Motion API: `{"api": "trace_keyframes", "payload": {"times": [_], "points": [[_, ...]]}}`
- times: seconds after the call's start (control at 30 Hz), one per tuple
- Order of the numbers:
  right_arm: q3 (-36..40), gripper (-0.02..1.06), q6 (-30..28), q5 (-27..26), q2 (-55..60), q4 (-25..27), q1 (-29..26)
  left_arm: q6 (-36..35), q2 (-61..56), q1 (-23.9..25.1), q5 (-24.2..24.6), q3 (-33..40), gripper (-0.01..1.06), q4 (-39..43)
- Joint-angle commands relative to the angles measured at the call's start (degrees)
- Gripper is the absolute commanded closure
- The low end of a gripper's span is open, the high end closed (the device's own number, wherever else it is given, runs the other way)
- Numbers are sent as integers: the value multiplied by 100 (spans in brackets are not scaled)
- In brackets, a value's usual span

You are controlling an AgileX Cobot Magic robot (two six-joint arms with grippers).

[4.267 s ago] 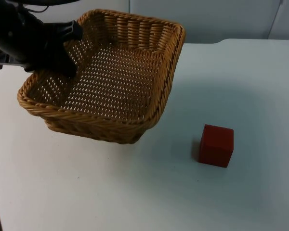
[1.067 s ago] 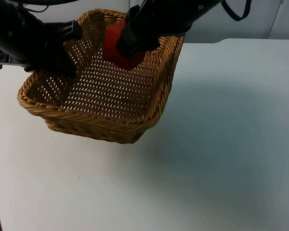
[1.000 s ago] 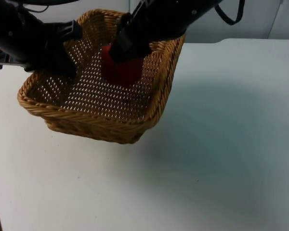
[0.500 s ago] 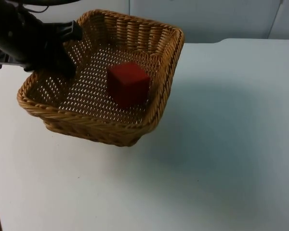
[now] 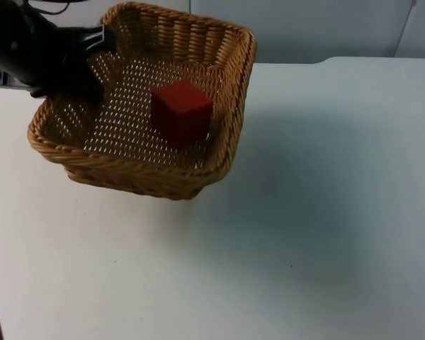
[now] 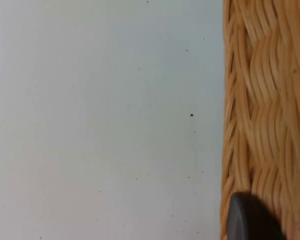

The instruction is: Pick up the basket with the left hand and place the cube into the basket with the right hand.

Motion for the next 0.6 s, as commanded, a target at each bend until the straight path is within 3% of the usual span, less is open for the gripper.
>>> {"api": "trace_keyframes", "payload": {"times": [0.0,0.23,0.43,0.5,0.57], "points": [[-19,105,37,45,-93,6,-24,-73,-85,-23,97,-5,105,-390],[-19,105,37,93,-123,6,-24,257,296,-205,417,-5,105,-632],[-19,105,26,91,-123,6,-24,527,668,-366,372,-5,104,-750],[-19,105,26,91,-123,6,-24,908,844,-376,399,-15,95,-981],[-19,105,26,91,-123,6,-24,1288,934,-376,399,-15,74,-1127]]}}
